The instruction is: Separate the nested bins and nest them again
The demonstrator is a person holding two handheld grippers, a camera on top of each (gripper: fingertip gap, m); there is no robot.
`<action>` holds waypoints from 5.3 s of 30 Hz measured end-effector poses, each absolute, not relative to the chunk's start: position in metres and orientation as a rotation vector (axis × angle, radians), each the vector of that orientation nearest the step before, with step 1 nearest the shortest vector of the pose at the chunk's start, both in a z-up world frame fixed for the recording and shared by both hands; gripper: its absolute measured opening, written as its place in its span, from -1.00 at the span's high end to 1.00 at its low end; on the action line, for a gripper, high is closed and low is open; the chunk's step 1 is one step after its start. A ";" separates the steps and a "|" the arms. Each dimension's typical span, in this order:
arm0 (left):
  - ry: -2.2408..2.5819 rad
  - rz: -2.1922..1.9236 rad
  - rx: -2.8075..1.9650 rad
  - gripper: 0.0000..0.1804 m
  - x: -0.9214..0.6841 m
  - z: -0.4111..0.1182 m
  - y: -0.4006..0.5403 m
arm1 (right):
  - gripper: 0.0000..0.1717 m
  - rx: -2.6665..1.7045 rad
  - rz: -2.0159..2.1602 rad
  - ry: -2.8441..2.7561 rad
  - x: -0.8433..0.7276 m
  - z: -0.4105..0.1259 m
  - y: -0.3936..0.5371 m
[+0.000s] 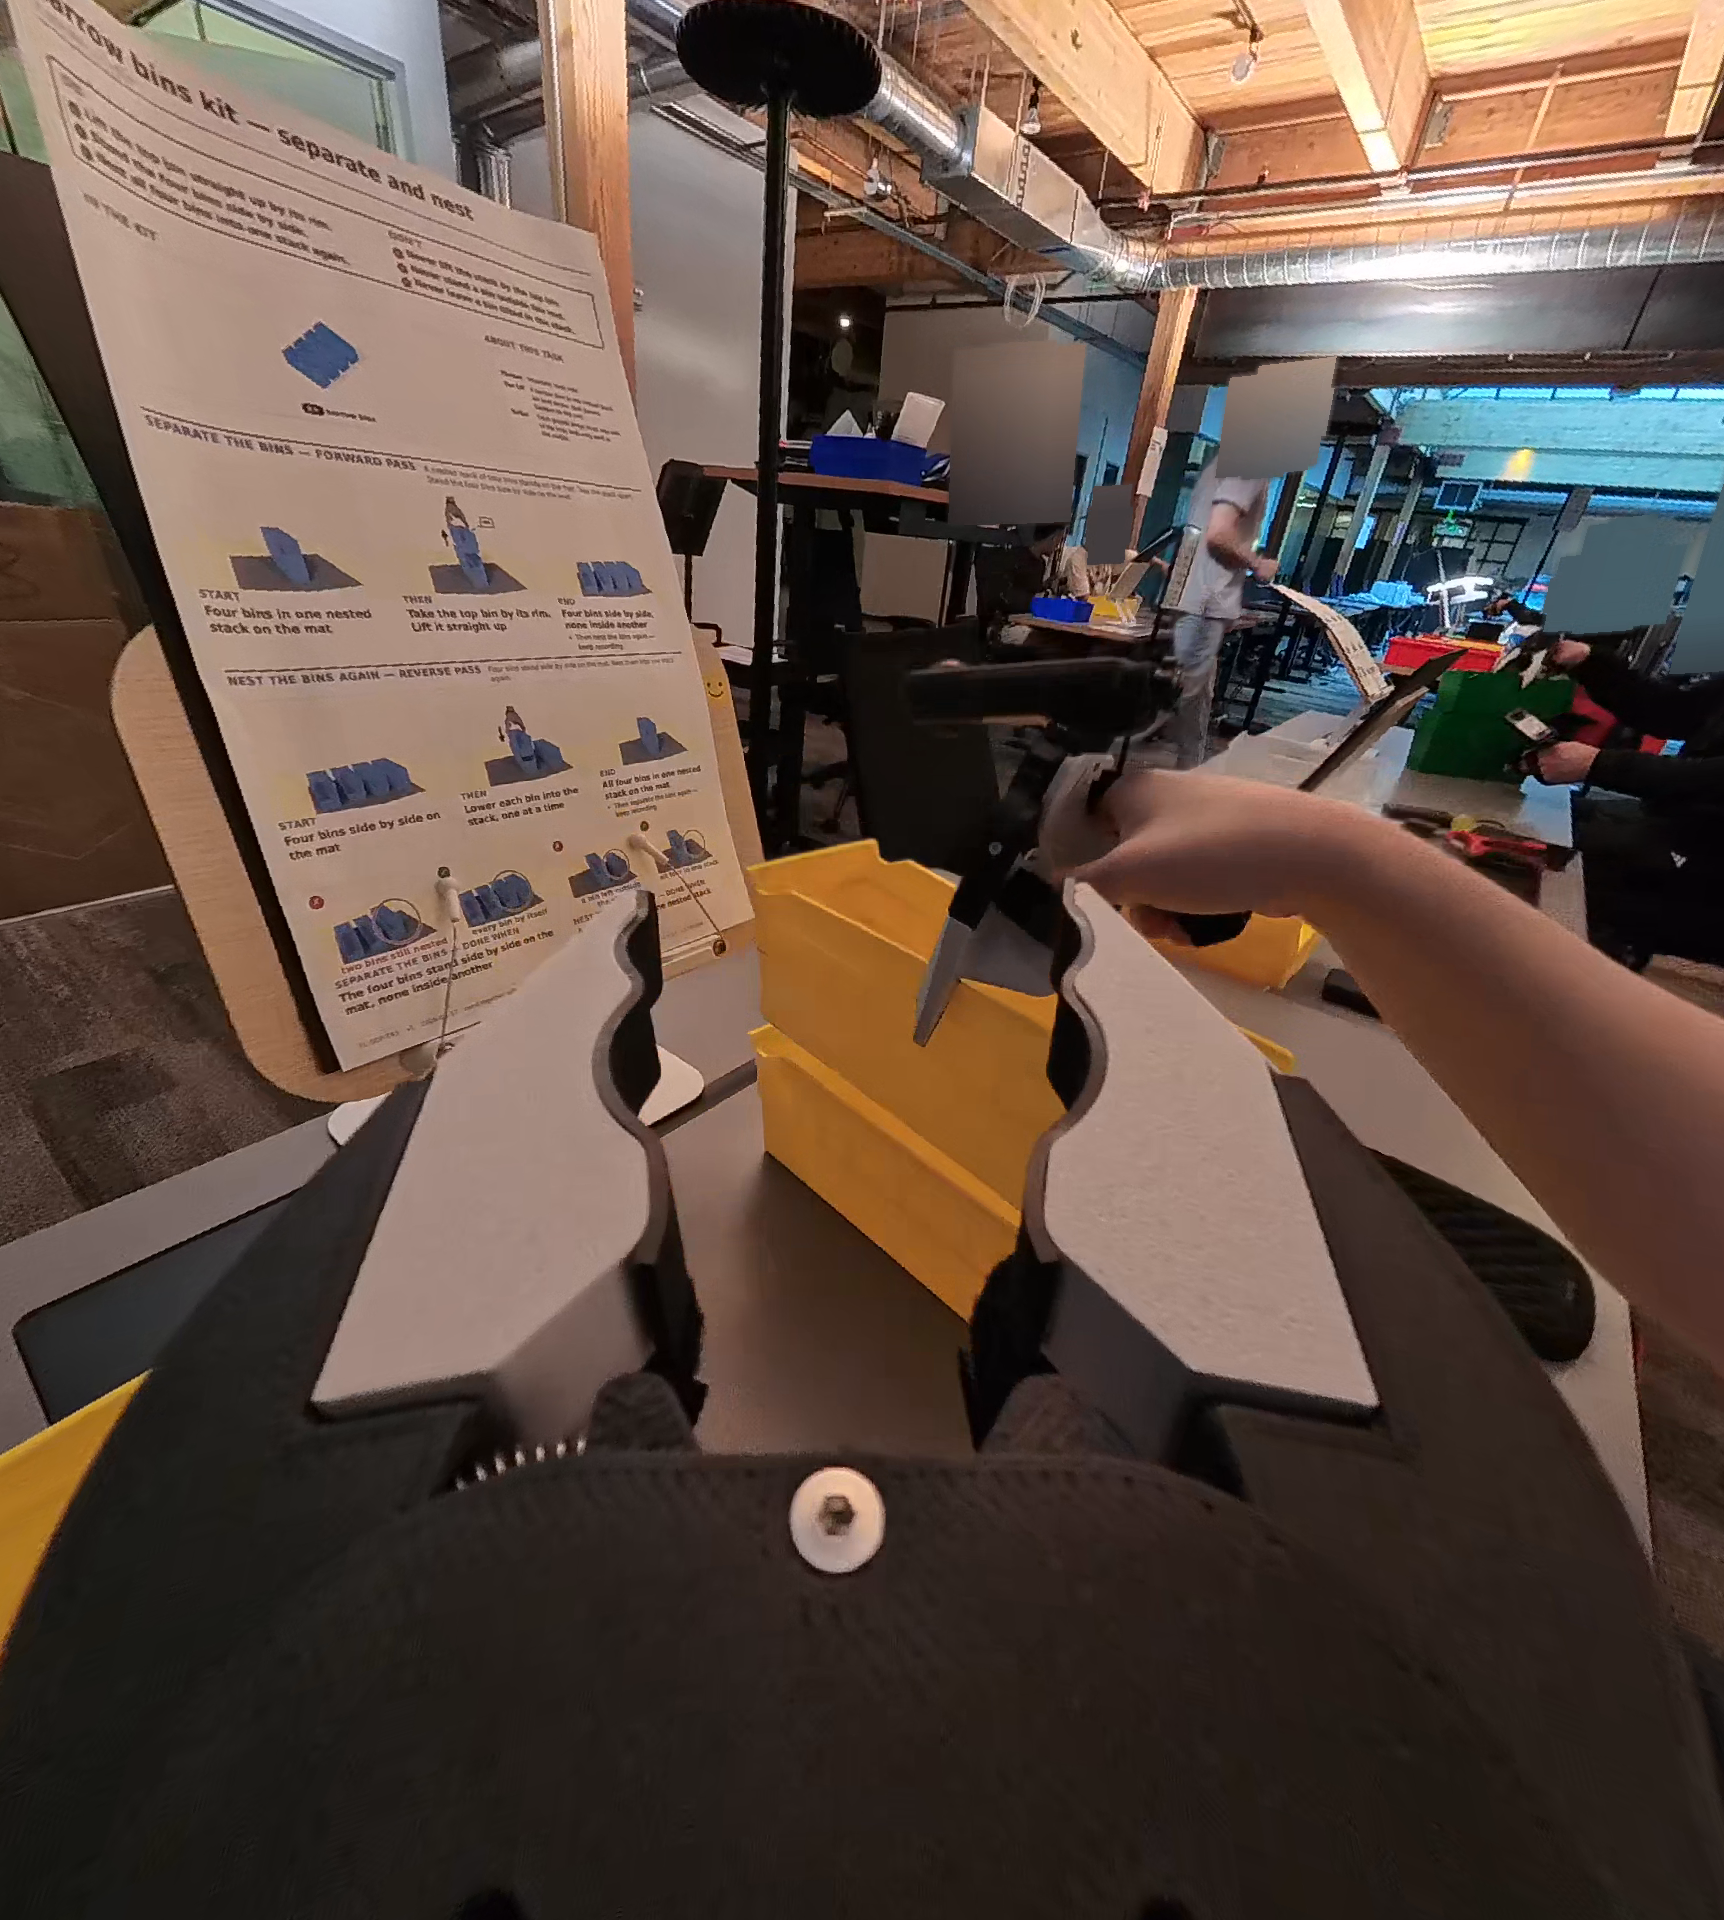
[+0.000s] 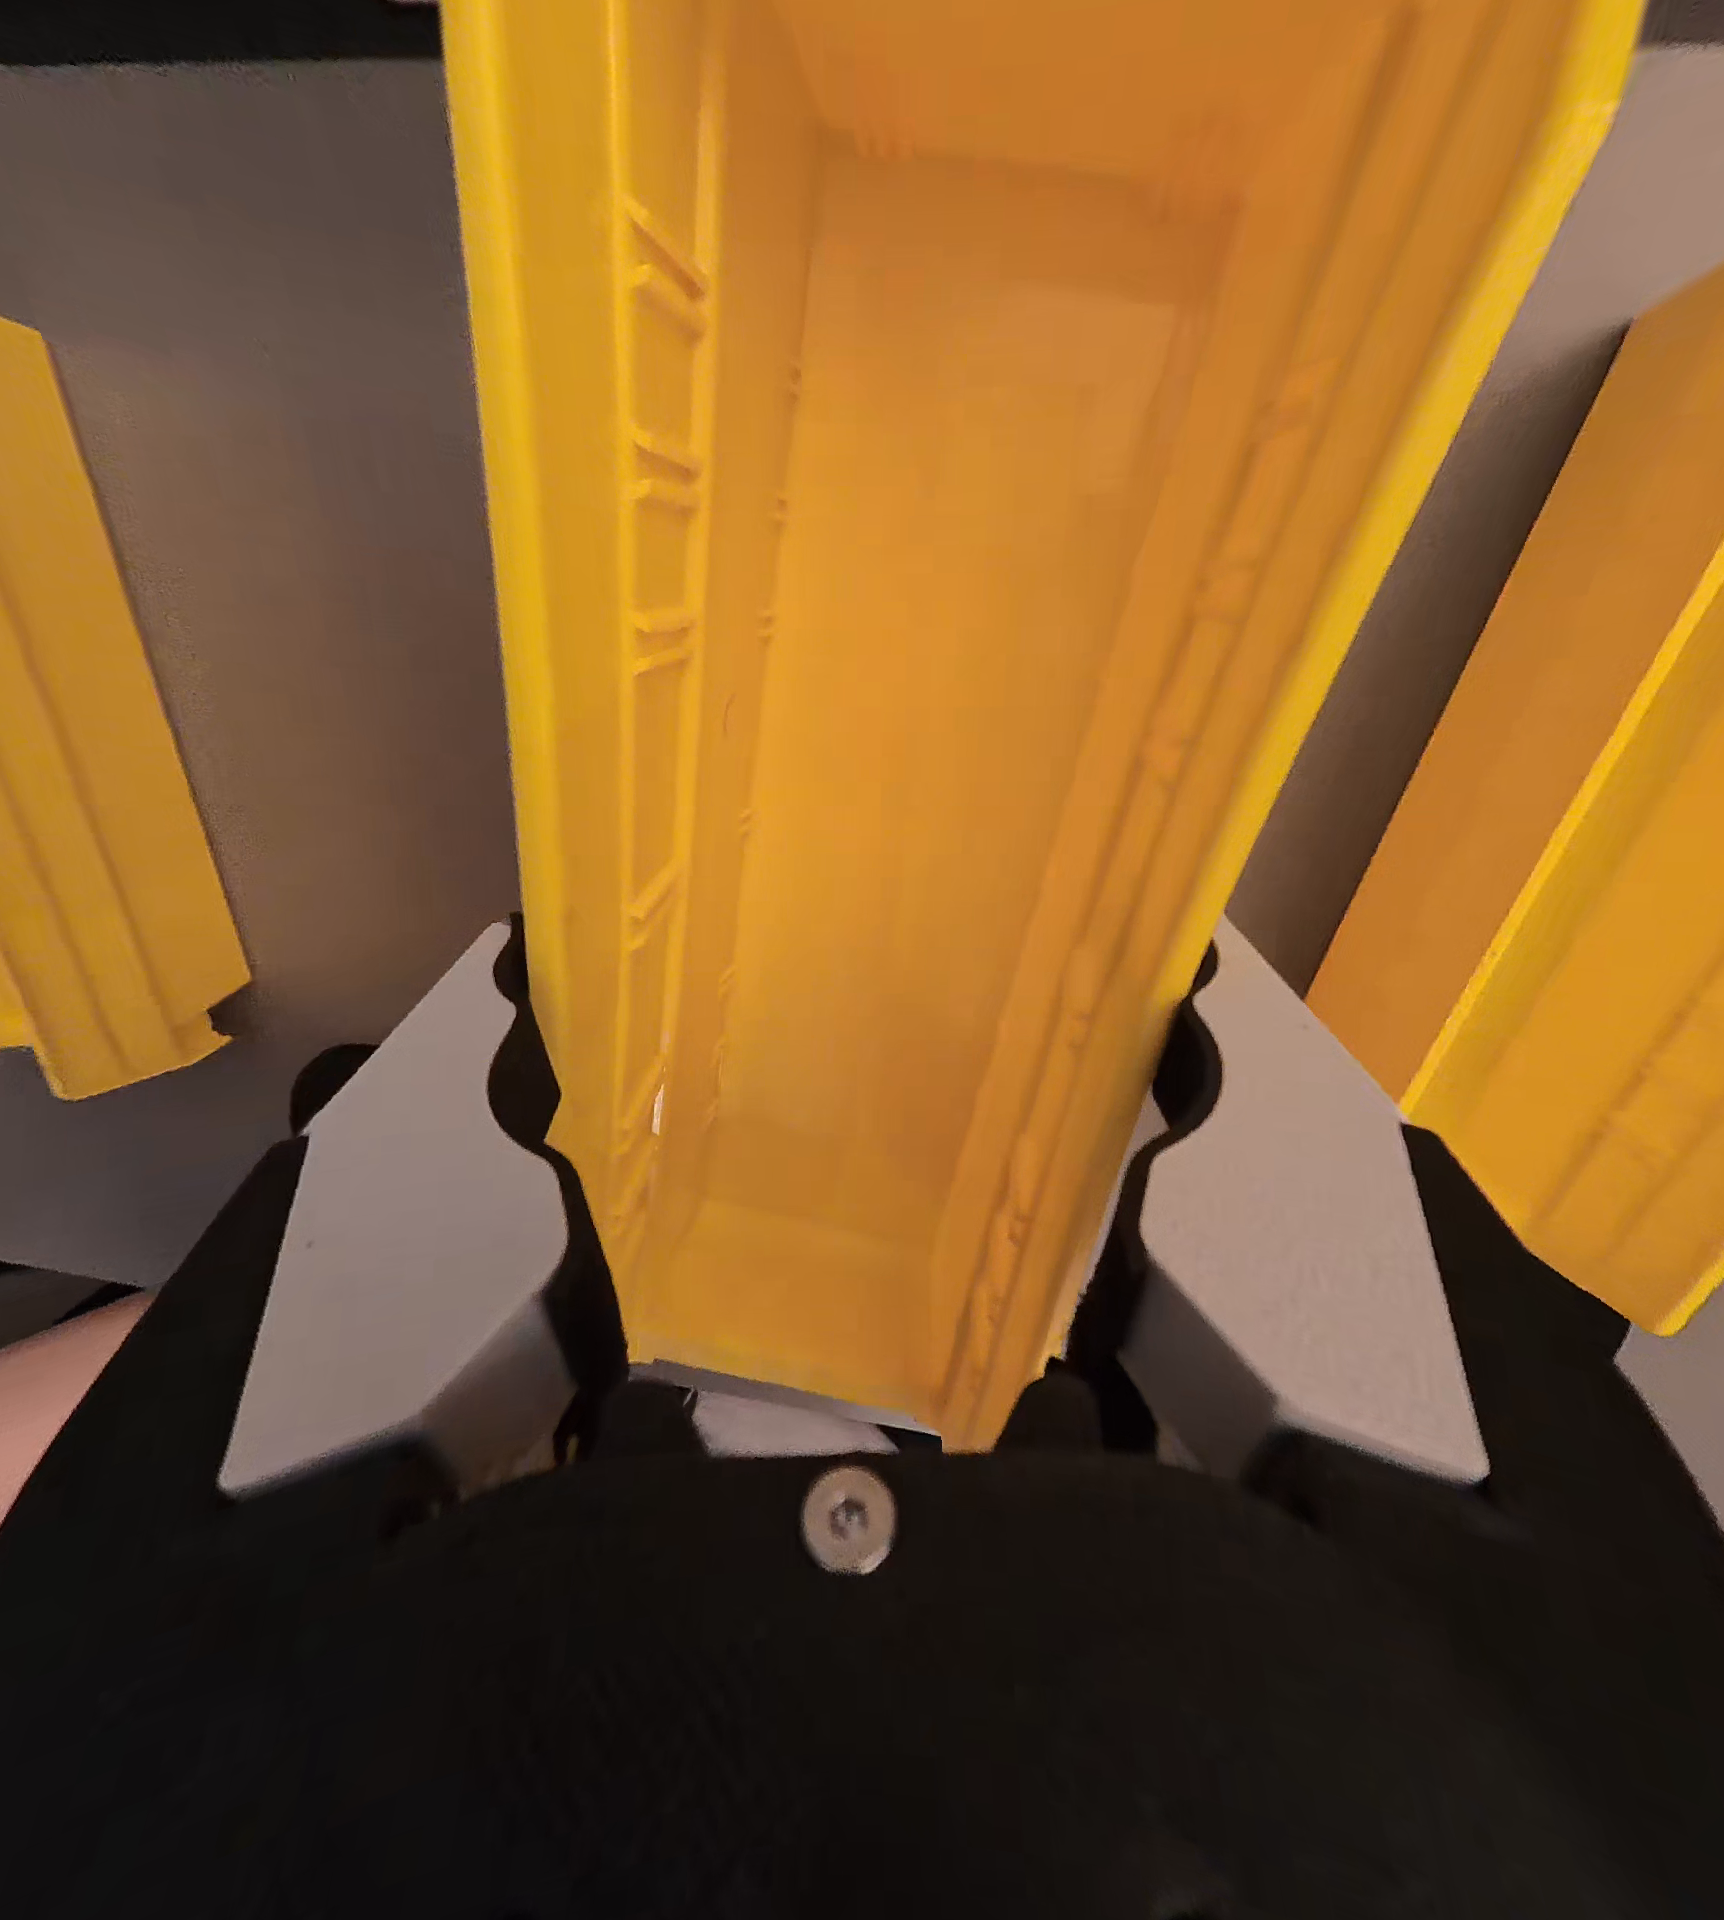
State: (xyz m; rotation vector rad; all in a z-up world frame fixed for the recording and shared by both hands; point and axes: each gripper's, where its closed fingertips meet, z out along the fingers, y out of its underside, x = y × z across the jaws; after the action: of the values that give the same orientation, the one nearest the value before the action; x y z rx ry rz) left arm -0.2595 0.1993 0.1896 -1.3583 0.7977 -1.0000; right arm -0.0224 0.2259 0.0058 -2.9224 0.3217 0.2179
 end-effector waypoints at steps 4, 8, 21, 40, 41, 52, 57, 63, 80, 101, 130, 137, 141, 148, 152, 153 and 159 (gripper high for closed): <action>0.817 -0.990 -1.367 0.17 -0.253 0.188 0.198 | -0.41 -2.948 0.241 0.332 -0.013 -0.019 0.225; 0.832 -0.989 -1.376 0.17 -0.247 0.186 0.197 | -0.43 -2.974 0.258 0.322 -0.012 -0.037 0.225; 0.864 -0.969 -1.398 0.17 -0.236 0.181 0.196 | -0.45 -3.031 0.188 0.271 -0.010 -0.080 0.225; 0.814 -0.869 -1.470 0.10 -0.218 0.171 0.219 | -0.66 -2.489 -0.225 0.058 0.080 0.054 0.237; 0.797 -0.838 -1.473 0.10 -0.214 0.170 0.224 | -0.66 -2.454 -0.290 0.089 0.101 0.061 0.232; 0.584 -0.474 -1.340 -0.03 -0.186 0.178 0.266 | -0.77 -2.671 -0.210 0.396 0.182 -0.057 0.172; 0.513 -0.398 -1.316 -0.03 -0.195 0.179 0.275 | -0.77 -2.763 -0.133 0.450 0.177 -0.094 0.170; 0.503 -0.367 -1.333 -0.03 -0.203 0.176 0.282 | -0.76 -2.838 -0.101 0.504 0.179 -0.116 0.165; 0.572 -0.615 -1.402 0.00 -0.218 0.185 0.257 | -0.41 -2.929 -0.083 0.487 0.175 -0.110 0.158; 0.578 -0.711 -1.391 0.00 -0.227 0.194 0.241 | -0.41 -2.984 0.028 0.468 0.158 -0.105 0.137; 0.591 -0.783 -1.427 0.02 -0.228 0.189 0.240 | -0.27 -2.862 -0.089 0.443 0.120 0.019 0.152; 0.571 -0.802 -1.438 0.03 -0.235 0.188 0.241 | -0.28 -2.799 -0.010 0.381 0.047 0.059 0.175; 0.573 -0.805 -1.449 0.03 -0.237 0.187 0.240 | -0.28 -2.810 0.067 0.393 0.019 0.046 0.188; 0.565 -0.825 -1.436 0.03 -0.242 0.190 0.237 | -0.29 -2.826 0.034 0.411 0.002 0.027 0.200; 0.565 -0.834 -1.440 0.03 -0.242 0.189 0.238 | -0.30 -2.862 0.017 0.377 -0.012 0.020 0.201; 0.566 -0.835 -1.442 0.03 -0.242 0.188 0.238 | -0.30 -2.857 -0.005 0.379 -0.011 0.018 0.203; 0.559 -0.840 -1.434 0.03 -0.245 0.190 0.236 | -0.32 -2.840 -0.028 0.406 -0.012 0.001 0.210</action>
State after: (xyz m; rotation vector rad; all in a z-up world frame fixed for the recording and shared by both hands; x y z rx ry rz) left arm -0.2450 0.2357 0.1902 -1.4340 0.5594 -0.8404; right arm -0.0116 0.2104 0.0015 -2.8403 0.4063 -0.0285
